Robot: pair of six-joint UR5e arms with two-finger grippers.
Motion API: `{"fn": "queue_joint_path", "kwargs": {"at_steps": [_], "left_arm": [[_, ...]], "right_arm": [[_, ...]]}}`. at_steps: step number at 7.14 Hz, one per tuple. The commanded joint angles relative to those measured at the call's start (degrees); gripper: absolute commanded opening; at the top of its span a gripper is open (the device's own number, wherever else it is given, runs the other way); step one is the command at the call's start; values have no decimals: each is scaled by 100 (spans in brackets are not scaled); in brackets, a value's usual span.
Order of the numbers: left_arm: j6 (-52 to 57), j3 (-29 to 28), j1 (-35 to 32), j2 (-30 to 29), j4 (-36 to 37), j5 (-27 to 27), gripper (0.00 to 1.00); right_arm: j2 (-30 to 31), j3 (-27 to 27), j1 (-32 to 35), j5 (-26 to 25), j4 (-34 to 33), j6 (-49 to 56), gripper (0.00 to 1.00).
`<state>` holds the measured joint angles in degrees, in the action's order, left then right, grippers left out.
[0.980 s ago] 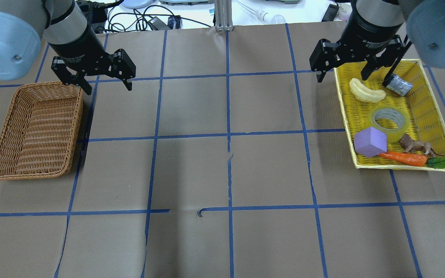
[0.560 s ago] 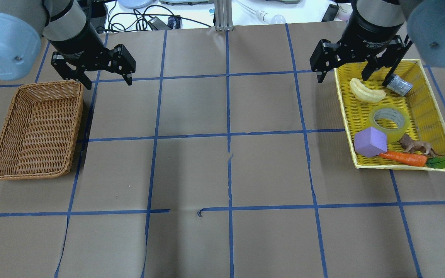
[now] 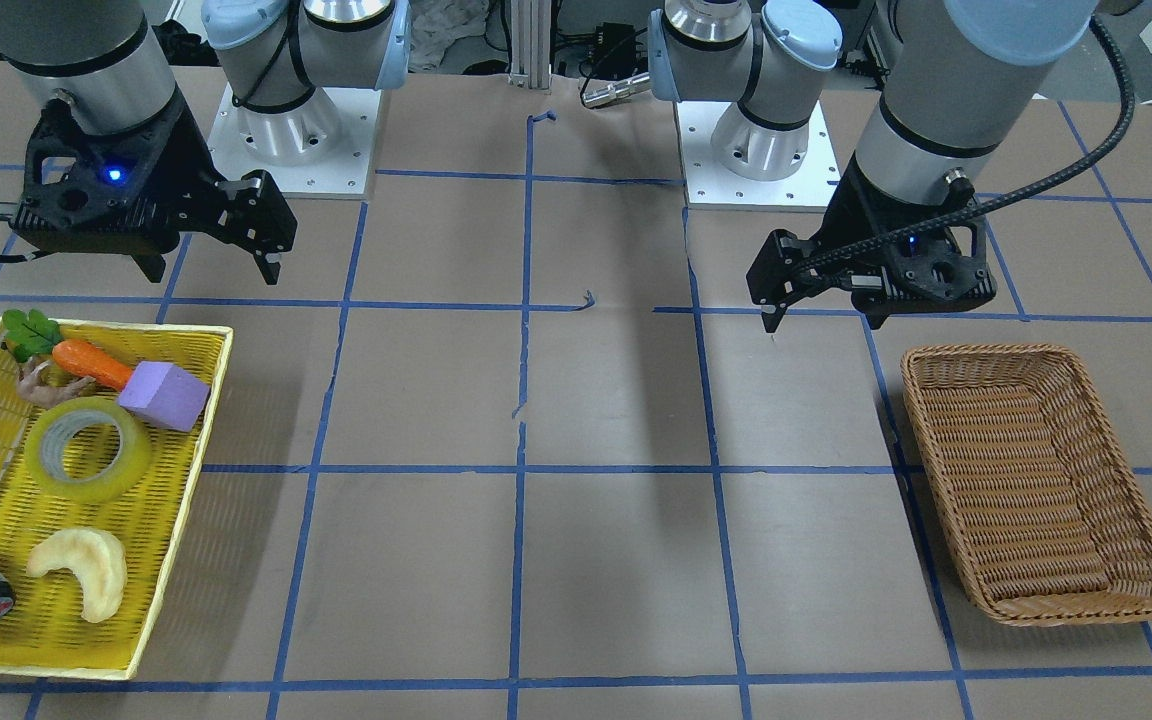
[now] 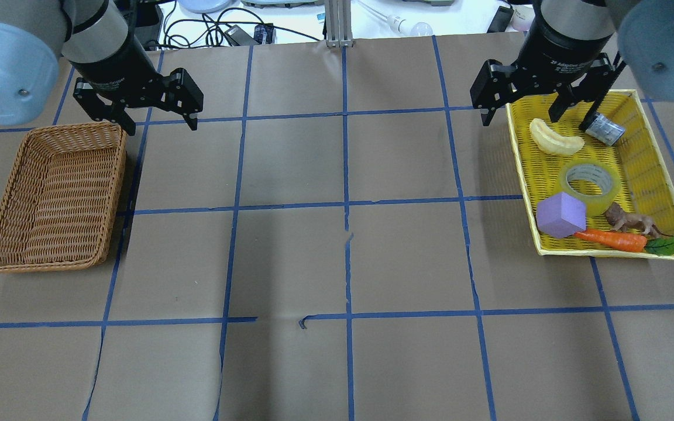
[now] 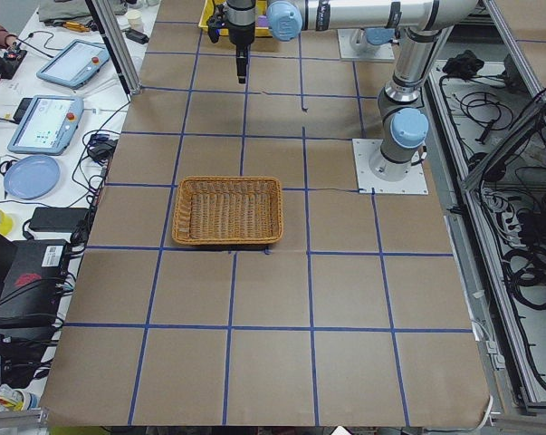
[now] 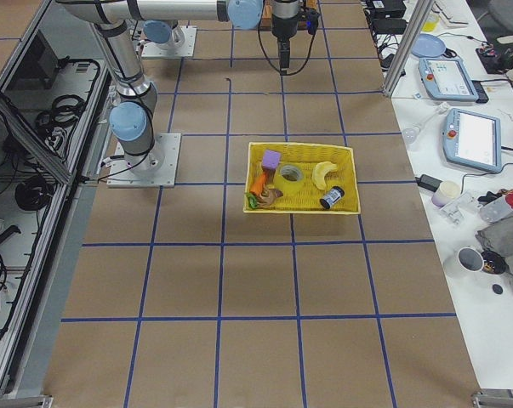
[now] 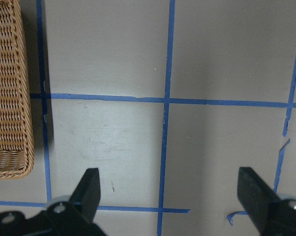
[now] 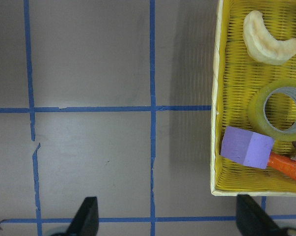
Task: Transfer tape with both arms
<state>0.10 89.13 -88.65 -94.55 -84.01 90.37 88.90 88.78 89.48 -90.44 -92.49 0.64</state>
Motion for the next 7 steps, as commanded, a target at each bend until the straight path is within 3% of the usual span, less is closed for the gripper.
{"fn": "queue_joint_path", "kwargs": {"at_steps": [1, 7], "left_arm": [[44, -1, -64, -37, 7, -72, 100], [8, 25, -284, -29, 156, -28, 100]], "right_arm": [[5, -19, -1, -9, -6, -2, 100], [-22, -28, -61, -44, -15, 33, 100]]}}
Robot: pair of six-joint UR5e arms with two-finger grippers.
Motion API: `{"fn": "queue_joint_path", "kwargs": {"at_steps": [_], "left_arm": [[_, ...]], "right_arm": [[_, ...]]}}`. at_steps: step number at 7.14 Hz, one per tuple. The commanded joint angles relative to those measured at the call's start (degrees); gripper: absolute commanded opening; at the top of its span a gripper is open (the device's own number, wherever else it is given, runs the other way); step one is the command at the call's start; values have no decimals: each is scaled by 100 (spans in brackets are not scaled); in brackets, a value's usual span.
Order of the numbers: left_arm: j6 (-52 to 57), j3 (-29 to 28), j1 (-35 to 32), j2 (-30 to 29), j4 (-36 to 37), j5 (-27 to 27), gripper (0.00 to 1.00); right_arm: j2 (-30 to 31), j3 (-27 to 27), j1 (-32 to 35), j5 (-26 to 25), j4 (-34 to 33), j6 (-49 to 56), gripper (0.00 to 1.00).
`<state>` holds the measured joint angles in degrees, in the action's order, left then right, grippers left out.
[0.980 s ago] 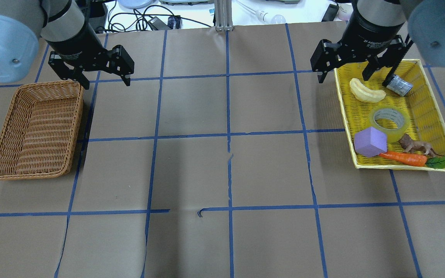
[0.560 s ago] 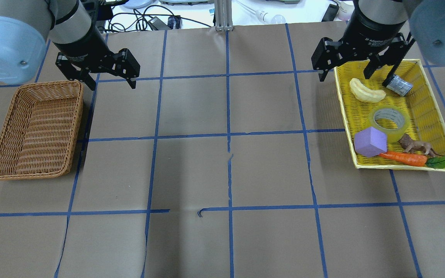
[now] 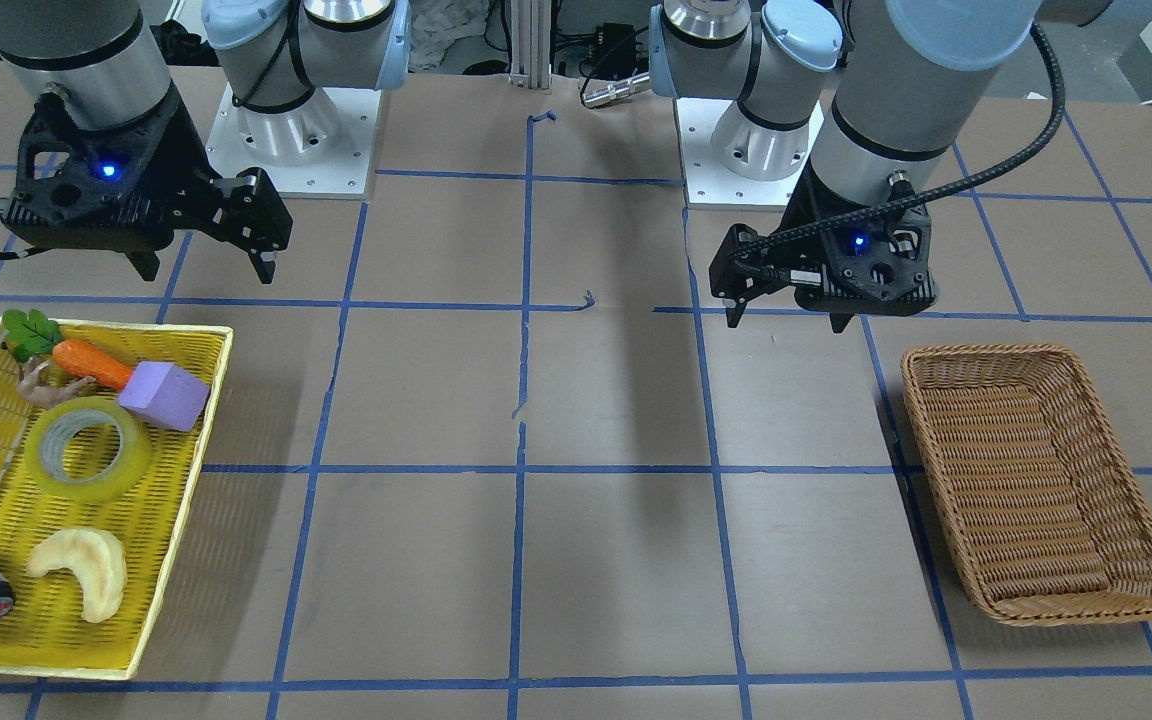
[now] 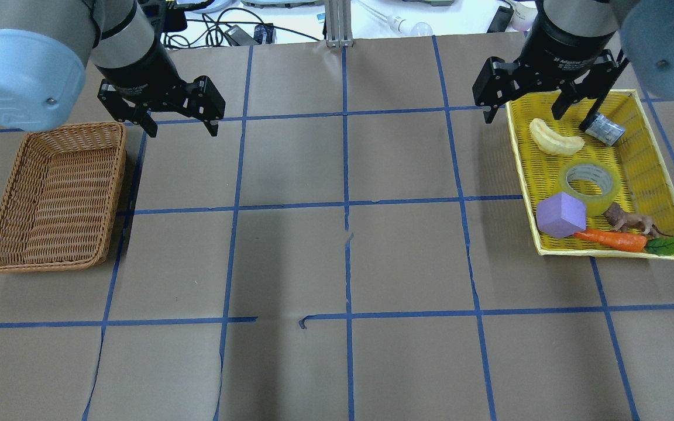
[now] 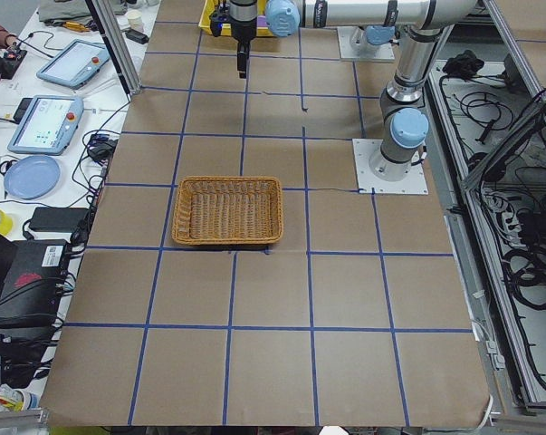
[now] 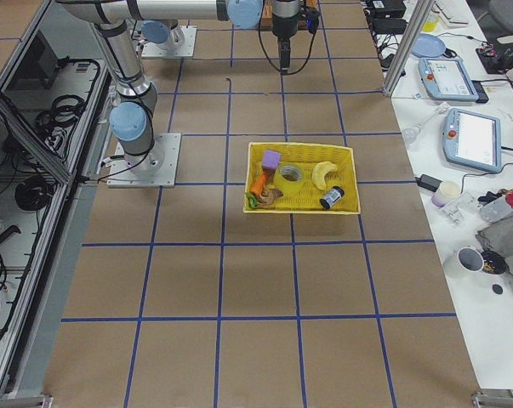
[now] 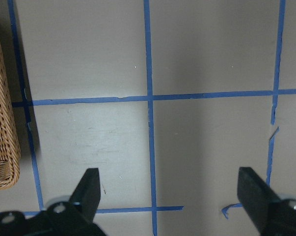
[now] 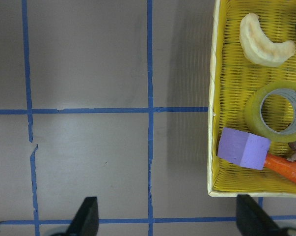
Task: Transfer tape with both arms
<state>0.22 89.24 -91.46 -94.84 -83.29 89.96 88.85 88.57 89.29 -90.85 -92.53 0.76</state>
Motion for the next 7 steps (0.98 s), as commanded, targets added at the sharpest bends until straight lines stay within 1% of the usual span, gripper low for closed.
{"fn": "queue_joint_path", "kwargs": {"at_steps": [1, 2, 3, 4, 5, 6, 7], "left_arm": [[4, 23, 5, 1, 120, 57, 100], [-4, 32, 5, -8, 120, 57, 100], [4, 32, -3, -8, 120, 66, 100], [4, 32, 5, 1, 120, 31, 100], [22, 32, 5, -8, 120, 31, 100], [57, 23, 5, -8, 129, 31, 100], [31, 23, 5, 1, 129, 39, 100]], "right_arm": [[-95, 11, -217, -255, -46, 116, 100], [-252, 46, -793, -475, -29, 465, 100], [-428, 47, -1304, -469, -46, 930, 100], [-847, 81, -1561, -530, -142, 2092, 100], [-1417, 134, -1894, -539, -595, 2451, 100], [-1797, 335, -2176, -530, -1148, 2968, 100], [-2018, 658, -2335, -478, -1963, 3356, 100]]}}
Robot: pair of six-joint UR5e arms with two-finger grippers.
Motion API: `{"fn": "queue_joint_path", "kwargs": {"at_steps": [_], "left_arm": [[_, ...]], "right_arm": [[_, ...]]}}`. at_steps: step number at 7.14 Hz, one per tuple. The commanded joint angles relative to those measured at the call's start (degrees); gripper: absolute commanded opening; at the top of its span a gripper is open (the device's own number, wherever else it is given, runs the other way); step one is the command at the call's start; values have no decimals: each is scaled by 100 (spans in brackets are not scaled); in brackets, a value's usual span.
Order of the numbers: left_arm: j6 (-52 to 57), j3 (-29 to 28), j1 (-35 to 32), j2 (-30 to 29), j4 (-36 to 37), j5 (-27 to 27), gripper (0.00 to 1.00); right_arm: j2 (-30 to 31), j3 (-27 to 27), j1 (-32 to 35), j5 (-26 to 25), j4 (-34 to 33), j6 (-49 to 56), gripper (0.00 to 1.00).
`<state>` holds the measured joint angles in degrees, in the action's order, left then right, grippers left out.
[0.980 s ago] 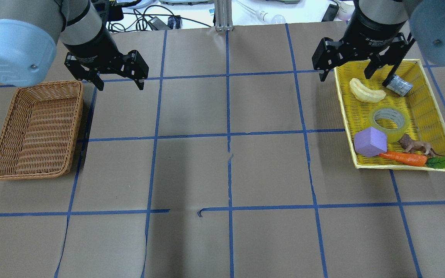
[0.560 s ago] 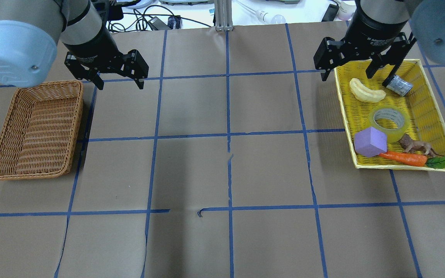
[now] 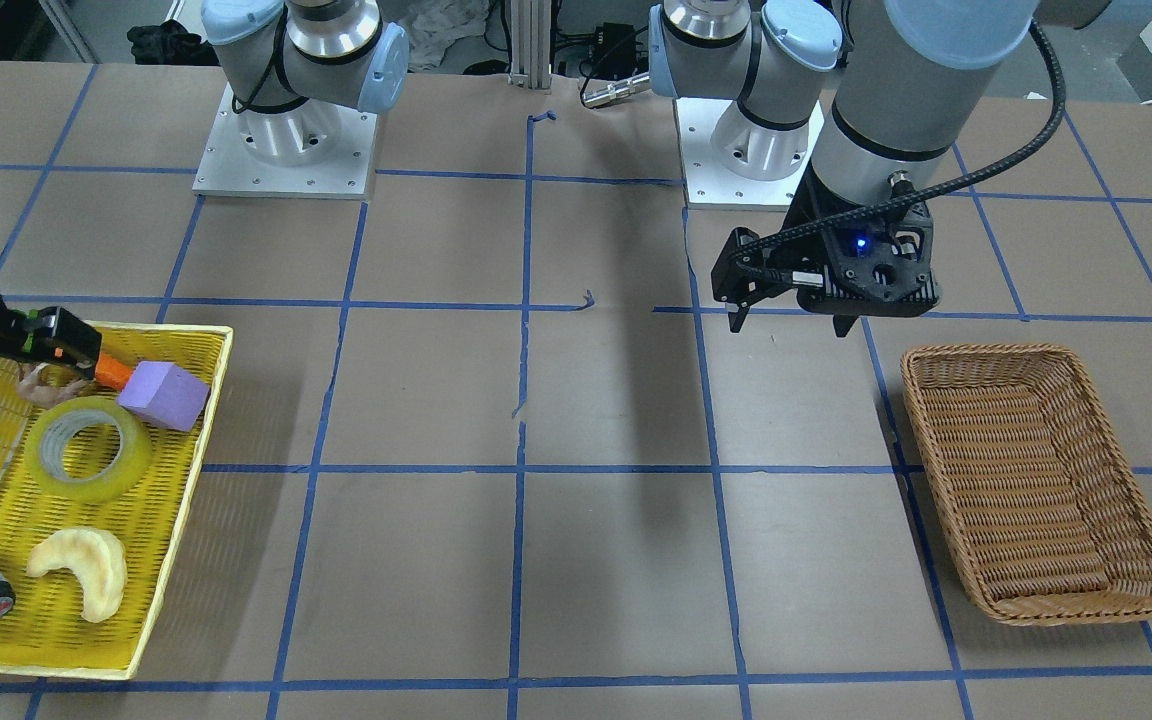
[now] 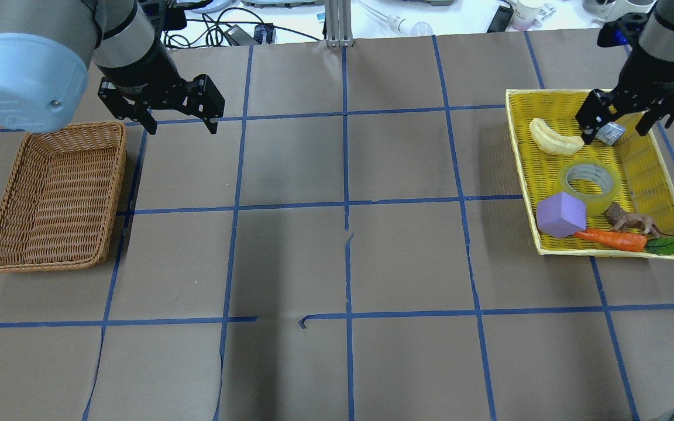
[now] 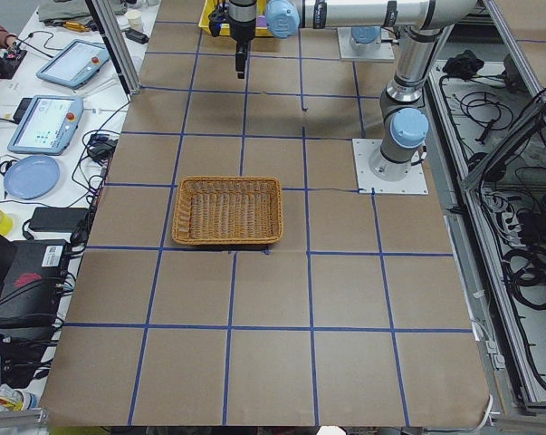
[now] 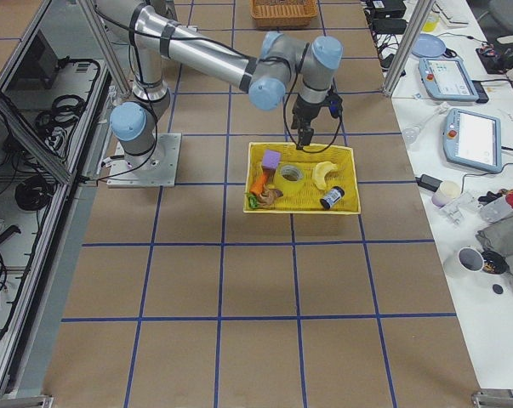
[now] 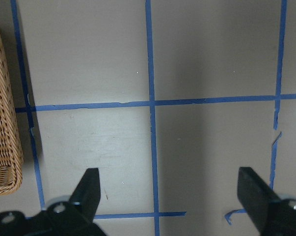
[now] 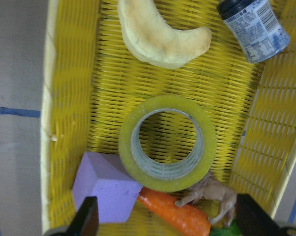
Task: Transfer tape with both arms
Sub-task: 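Lower the right gripper into the yellow tray onto the tape roll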
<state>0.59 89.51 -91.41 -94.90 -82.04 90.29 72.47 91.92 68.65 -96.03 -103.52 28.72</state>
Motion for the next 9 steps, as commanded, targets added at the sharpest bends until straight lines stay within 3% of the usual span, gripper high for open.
{"fn": "queue_joint_path", "kwargs": {"at_steps": [1, 2, 3, 4, 5, 7, 9], "left_arm": [[-41, -4, 0, -11, 3, 15, 100], [-15, 5, 18, -37, 3, -11, 100], [55, 5, 27, -46, 3, 15, 100], [55, 5, 27, -46, -5, 32, 100], [47, 5, 27, -46, -5, 41, 100], [29, 5, 27, -20, -5, 59, 100], [29, 5, 35, -20, -5, 59, 100]], "right_arm": [[-592, 692, -334, 49, -1585, 643, 100], [-646, 921, -430, 58, -1914, 652, 100], [-664, 950, -510, 58, -1935, 748, 72], [-664, 959, -510, 49, -1926, 784, 29], [-673, 985, -519, 40, -1935, 897, 5], [-629, 942, -528, 49, -1883, 855, 0], [-384, 461, -484, 643, -1795, 793, 0]]}}
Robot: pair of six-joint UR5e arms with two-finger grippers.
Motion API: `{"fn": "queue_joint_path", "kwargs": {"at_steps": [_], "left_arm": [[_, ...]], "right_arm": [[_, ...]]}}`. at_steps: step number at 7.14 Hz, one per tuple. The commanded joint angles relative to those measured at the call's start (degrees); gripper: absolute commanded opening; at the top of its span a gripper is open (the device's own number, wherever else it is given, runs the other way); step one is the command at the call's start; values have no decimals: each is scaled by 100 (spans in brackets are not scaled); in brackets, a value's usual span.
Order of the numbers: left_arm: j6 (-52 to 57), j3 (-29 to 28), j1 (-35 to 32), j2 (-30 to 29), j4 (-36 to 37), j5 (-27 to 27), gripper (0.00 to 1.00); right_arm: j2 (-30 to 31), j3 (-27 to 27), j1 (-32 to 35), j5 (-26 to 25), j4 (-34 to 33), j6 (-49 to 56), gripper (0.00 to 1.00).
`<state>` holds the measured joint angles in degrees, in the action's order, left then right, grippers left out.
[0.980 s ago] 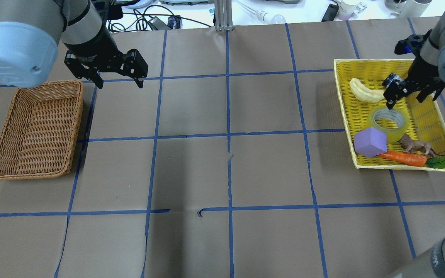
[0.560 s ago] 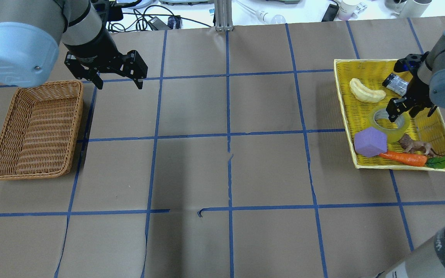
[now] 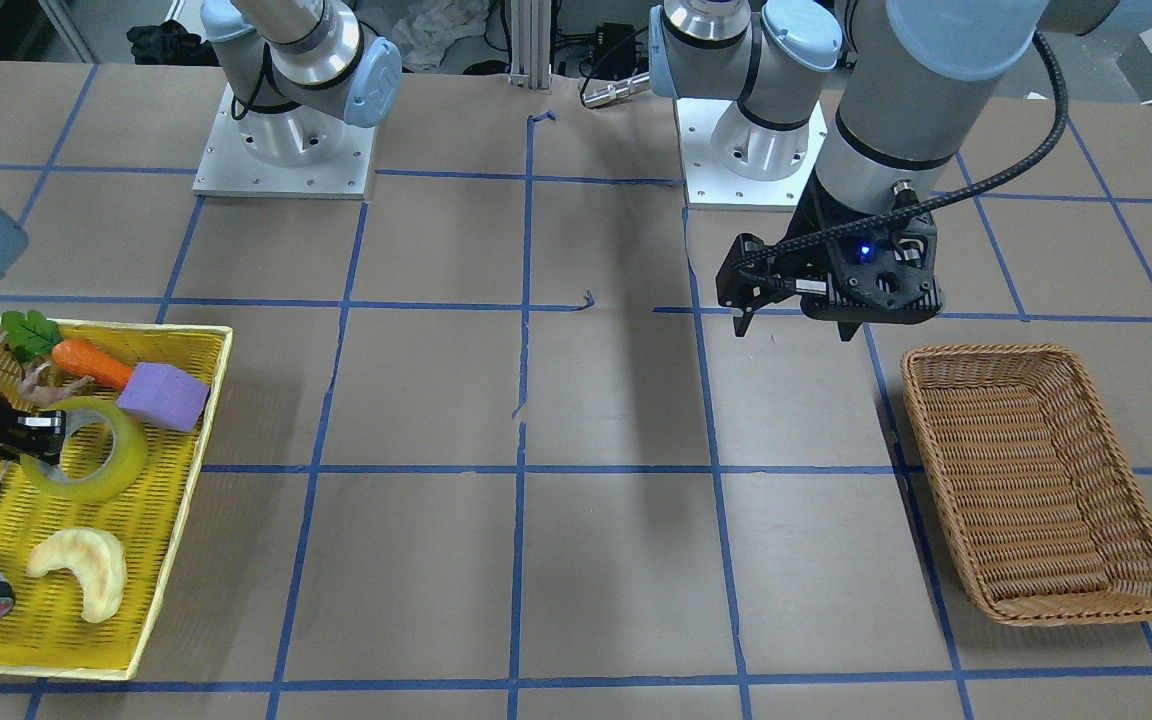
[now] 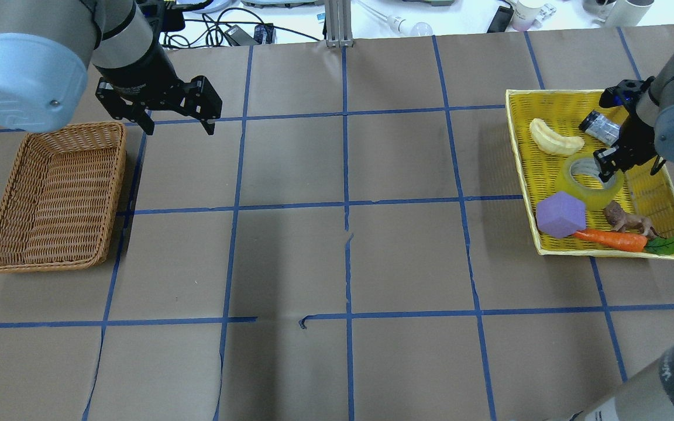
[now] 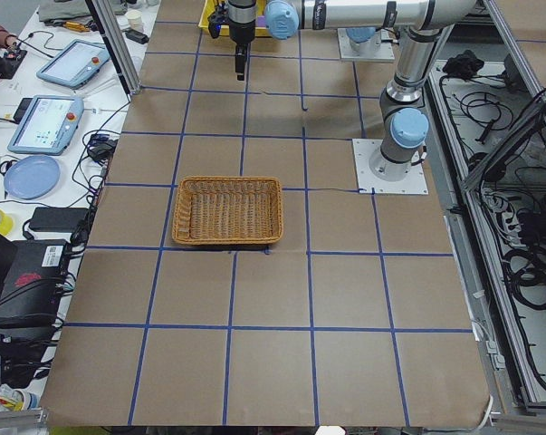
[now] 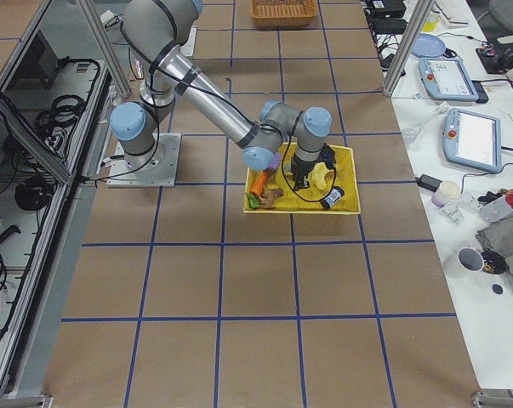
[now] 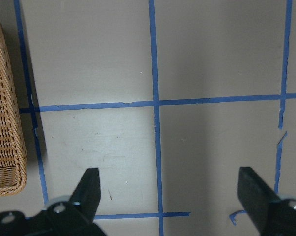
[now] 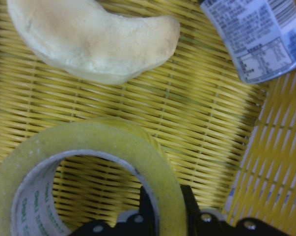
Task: Transfer tape with both arms
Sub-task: 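Lower the right gripper into the yellow tray onto the tape roll, then grasp the tape roll with the right gripper and carry it to table center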
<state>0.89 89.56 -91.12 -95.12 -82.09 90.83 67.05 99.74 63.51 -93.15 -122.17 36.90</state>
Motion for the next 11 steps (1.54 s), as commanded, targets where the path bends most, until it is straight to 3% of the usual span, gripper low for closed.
{"fn": "queue_joint_path", "kwargs": {"at_steps": [1, 2, 5, 8, 10, 11], "left_arm": [[-10, 0, 6, 2, -9, 5, 100], [-45, 0, 6, 2, -17, 13, 100], [-37, 0, 33, 2, -26, 14, 100], [-19, 0, 68, -7, -61, 14, 100], [25, 0, 85, -7, -70, 22, 100], [25, 18, 85, 2, -70, 22, 100]], "right_arm": [[420, -541, 100, 559, 201, -25, 0], [449, -691, 309, 987, 176, -42, 0], [213, -939, 1957, 1062, 123, -2196, 0], [-375, -947, 3576, 921, -104, -3990, 0], [-902, -930, 4228, 791, -395, -4654, 0], [-974, -895, 4388, 476, -387, -4674, 0]]}}
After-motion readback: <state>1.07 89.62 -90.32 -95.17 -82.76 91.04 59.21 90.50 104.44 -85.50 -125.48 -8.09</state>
